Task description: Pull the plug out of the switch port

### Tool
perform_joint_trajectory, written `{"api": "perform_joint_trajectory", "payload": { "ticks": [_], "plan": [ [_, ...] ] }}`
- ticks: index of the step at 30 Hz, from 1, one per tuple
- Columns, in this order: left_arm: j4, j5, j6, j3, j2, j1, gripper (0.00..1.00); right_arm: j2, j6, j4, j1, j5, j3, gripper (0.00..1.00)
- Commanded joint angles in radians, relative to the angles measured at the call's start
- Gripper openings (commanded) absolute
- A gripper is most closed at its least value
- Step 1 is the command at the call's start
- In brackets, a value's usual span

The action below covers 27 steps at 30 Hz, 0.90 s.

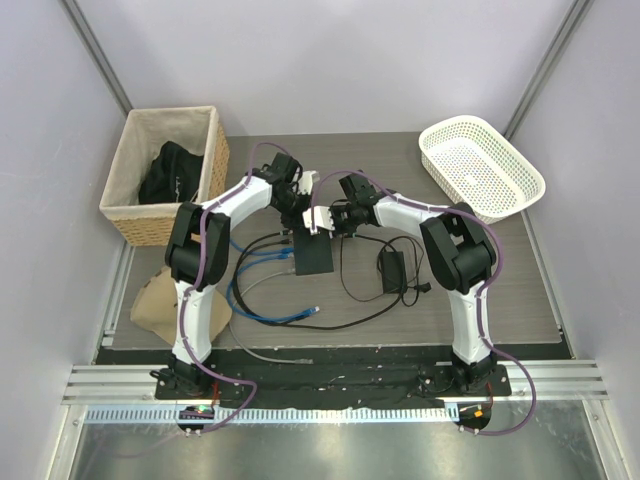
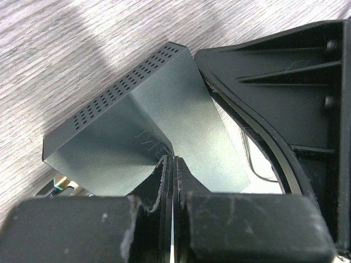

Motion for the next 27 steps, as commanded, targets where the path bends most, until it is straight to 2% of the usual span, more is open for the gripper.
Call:
{"api": "perform_joint_trajectory", "payload": {
  "ticks": [1, 10, 18, 27],
  "plan": [
    [-0.069, -0.231, 0.069, -0.089, 0.145, -0.009, 0.00, 0.046, -0.009, -0.206, -0.055, 0.147, -0.021, 0.01],
    [-0.077, -0.234, 0.070, -0.082, 0.149, -0.011, 0.00, 0.020, -0.044, -0.217, -0.121, 0.167, -0.076, 0.01],
    [-0.081, -0.248, 0.070, -0.077, 0.151, -0.017, 0.00, -0.029, -0.082, -0.220, -0.236, 0.181, -0.148, 0.01],
    [-0.078, -0.262, 0.078, -0.083, 0.146, -0.026, 0.00, -0.031, -0.004, -0.200, -0.185, 0.150, -0.142, 0.01]
  ]
}}
